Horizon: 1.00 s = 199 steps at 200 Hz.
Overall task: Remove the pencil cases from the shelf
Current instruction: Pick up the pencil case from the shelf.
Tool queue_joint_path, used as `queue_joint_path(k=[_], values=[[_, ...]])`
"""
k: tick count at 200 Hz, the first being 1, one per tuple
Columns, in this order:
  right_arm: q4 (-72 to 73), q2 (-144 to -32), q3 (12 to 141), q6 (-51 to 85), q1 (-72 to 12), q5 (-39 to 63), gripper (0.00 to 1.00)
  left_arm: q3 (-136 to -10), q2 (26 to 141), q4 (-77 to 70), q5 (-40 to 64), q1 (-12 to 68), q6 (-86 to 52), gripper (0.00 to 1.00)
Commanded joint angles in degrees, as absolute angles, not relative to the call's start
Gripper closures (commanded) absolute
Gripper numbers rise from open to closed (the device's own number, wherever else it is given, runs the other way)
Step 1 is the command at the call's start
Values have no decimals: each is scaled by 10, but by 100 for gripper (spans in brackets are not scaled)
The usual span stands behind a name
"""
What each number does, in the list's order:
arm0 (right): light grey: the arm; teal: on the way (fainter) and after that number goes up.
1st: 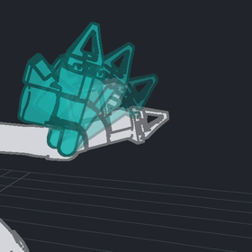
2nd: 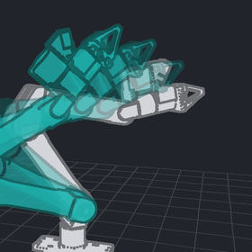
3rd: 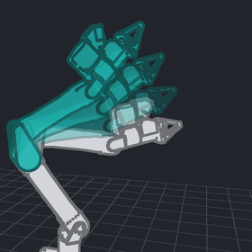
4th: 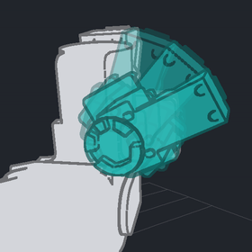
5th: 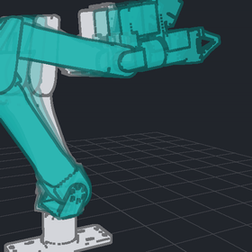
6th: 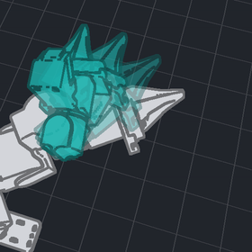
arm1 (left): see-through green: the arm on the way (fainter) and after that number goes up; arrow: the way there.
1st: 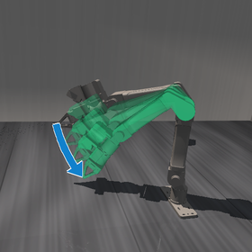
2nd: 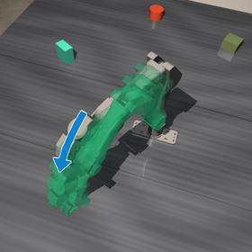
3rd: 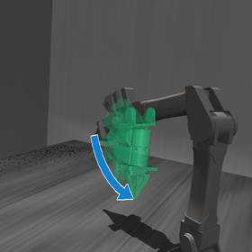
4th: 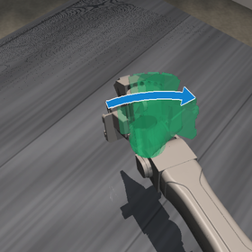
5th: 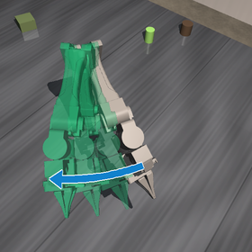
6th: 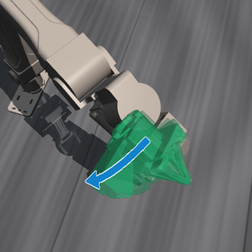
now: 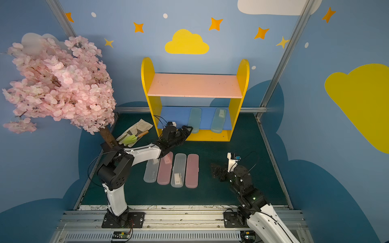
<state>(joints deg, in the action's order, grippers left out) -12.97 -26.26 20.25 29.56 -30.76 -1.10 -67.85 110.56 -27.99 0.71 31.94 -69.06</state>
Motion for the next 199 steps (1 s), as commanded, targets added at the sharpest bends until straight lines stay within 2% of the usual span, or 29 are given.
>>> queue_joint_path(k=[1, 73, 98, 140, 199], values=[[-138, -257, 201, 294, -305, -18, 1, -700, 1130, -299, 31, 309, -694, 18], [-140, -256, 200, 296, -305, -18, 1, -730, 1161, -316, 64, 305, -703, 31], [-140, -256, 200, 295, -305, -18, 1, -733, 1168, -322, 73, 305, -708, 40], [-142, -254, 200, 295, -304, -18, 1, -727, 1166, -334, 82, 306, -716, 61], [-146, -250, 203, 295, -305, -20, 2, -716, 1144, -348, 99, 309, -723, 71]])
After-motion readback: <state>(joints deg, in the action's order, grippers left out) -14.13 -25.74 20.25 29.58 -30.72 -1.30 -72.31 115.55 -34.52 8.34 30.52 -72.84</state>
